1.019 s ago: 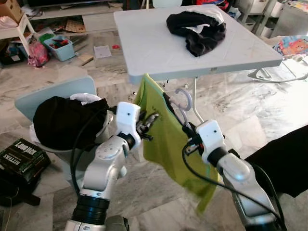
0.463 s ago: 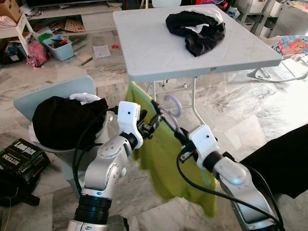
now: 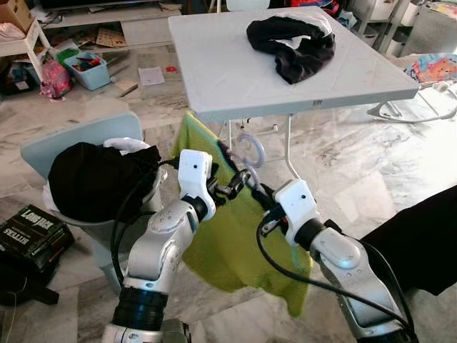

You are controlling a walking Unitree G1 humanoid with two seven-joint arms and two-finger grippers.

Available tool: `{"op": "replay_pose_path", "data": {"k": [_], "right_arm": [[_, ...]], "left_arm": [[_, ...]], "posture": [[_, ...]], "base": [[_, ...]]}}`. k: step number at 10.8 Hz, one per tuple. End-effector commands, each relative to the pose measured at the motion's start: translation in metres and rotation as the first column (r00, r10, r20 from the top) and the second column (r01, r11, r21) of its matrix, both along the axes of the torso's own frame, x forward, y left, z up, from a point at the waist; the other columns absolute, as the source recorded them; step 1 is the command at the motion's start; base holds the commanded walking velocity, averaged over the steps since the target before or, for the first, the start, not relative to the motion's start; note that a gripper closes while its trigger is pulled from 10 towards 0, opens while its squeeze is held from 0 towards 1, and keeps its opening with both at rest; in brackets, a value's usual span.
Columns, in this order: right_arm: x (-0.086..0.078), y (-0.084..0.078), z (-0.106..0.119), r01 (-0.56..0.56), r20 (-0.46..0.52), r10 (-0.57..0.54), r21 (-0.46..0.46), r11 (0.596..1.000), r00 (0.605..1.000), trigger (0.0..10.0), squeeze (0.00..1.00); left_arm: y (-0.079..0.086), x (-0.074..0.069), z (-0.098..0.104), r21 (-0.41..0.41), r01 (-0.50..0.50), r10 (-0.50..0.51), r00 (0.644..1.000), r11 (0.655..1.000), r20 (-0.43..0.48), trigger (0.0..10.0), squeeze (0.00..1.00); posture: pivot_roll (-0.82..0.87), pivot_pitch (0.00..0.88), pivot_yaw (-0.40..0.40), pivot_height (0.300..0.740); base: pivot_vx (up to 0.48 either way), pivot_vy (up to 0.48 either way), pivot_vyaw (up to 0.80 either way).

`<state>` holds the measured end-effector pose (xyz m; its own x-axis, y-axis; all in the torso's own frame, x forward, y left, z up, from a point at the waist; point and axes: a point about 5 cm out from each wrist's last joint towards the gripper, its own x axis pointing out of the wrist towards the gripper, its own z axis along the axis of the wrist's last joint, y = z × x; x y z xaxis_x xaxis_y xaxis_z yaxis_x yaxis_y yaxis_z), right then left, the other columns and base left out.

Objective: Hang hanger

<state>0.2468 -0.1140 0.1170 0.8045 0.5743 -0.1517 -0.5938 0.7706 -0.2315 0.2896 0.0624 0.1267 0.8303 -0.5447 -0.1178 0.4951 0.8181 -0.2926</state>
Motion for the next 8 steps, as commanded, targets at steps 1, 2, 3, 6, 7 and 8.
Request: {"op": "replay_pose_path", "data": {"k": [1, 2, 3, 6, 7, 8], "right_arm": [[-0.001, 0.001, 0.009, -0.019, 0.032, 0.019, 0.019, 1.0, 0.999, 10.0, 0.0], [-0.002, 0.002, 0.01, -0.03, 0.031, 0.029, 0.025, 0.999, 0.999, 10.0, 0.0], [-0.004, 0.002, 0.012, -0.048, 0.027, 0.047, 0.028, 0.998, 0.999, 10.0, 0.0], [-0.003, -0.009, 0.012, -0.037, 0.021, 0.036, 0.019, 0.999, 0.999, 10.0, 0.0], [-0.001, -0.009, 0.015, -0.03, 0.027, 0.029, 0.026, 0.999, 0.999, 10.0, 0.0], [-0.001, -0.008, 0.015, -0.034, 0.027, 0.033, 0.025, 0.999, 0.999, 10.0, 0.0]], "left_arm": [[0.0, 0.003, 0.0, 0.019, -0.014, 0.014, 1.0, 1.0, 0.001, 7.2, 0.0], [0.001, 0.003, -0.001, 0.027, -0.021, 0.021, 1.0, 0.999, -0.001, 2.6, 0.0], [0.002, 0.004, -0.002, 0.031, -0.023, 0.023, 1.0, 0.999, -0.001, 0.5, 0.0], [0.004, 0.007, -0.001, 0.037, -0.033, 0.033, 0.999, 0.999, 0.005, 0.0, 0.0], [0.003, 0.008, -0.002, 0.038, -0.032, 0.032, 0.999, 0.999, 0.005, 0.0, 0.0], [0.003, 0.008, -0.001, 0.039, -0.032, 0.031, 0.999, 0.999, 0.007, 0.0, 0.0]], "posture": [[-0.1, 0.0, -0.032, 0.74], [-0.1, 0.0, -0.032, 0.74], [-0.1, 0.0, -0.031, 0.74], [-0.1, 0.0, -0.027, 0.74], [-0.1, 0.0, -0.024, 0.74], [-0.1, 0.0, -0.024, 0.74]], "base": [[0.0, 0.0, 0.0], [0.0, 0.0, 0.0], [0.0, 0.0, 0.0], [0.0, 0.0, 0.0], [0.0, 0.0, 0.0], [0.0, 0.0, 0.0]]}}
